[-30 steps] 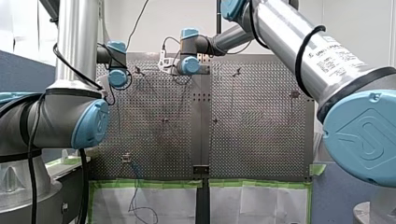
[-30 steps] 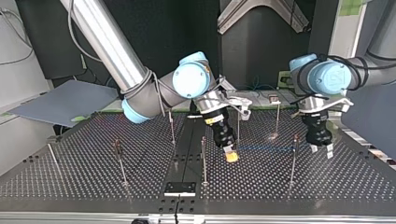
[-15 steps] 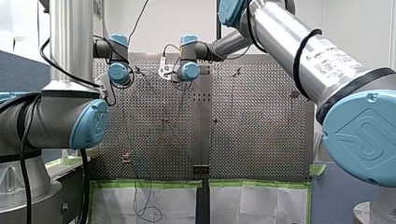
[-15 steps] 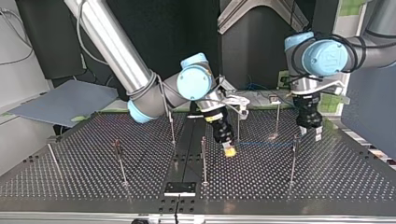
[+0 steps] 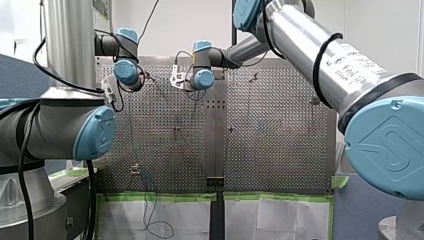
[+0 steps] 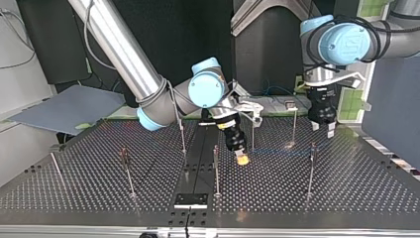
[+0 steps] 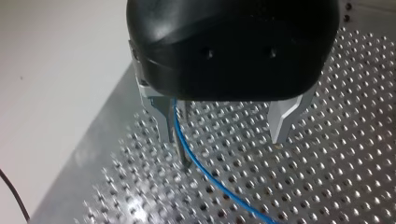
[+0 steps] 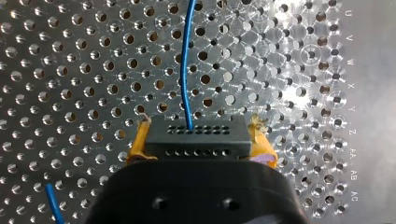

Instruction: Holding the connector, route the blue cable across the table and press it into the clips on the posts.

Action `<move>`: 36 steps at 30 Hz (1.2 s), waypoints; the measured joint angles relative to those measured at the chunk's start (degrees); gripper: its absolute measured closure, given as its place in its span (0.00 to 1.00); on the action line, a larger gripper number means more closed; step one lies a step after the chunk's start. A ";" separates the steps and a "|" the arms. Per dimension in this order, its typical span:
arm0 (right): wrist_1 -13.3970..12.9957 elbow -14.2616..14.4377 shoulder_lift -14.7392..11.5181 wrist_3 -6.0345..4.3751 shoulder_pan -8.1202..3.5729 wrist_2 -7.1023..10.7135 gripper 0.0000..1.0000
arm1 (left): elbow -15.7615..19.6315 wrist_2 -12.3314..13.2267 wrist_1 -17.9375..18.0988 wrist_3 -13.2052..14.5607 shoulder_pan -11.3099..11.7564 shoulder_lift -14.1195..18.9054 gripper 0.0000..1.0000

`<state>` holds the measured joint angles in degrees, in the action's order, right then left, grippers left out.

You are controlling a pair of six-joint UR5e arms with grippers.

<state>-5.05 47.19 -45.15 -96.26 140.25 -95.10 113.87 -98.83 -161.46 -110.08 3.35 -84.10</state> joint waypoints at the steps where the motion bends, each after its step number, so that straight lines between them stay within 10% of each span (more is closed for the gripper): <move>1: 0.04 -0.01 0.00 0.00 -0.02 0.00 1.00 | 0.03 0.00 -0.08 0.35 -0.20 0.44 0.00; 13: 0.75 0.01 -0.01 0.01 -0.11 0.00 1.00 | 0.09 1.34 -1.23 6.52 -3.94 4.44 0.00; 36: 0.98 0.04 0.00 0.30 -1.68 0.25 1.00 | -6.10 -1.77 1.84 15.57 -9.34 -2.72 0.00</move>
<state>-4.07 47.22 -45.15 -95.96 138.57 -94.85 107.77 -100.60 -159.62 -94.52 -6.00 -86.82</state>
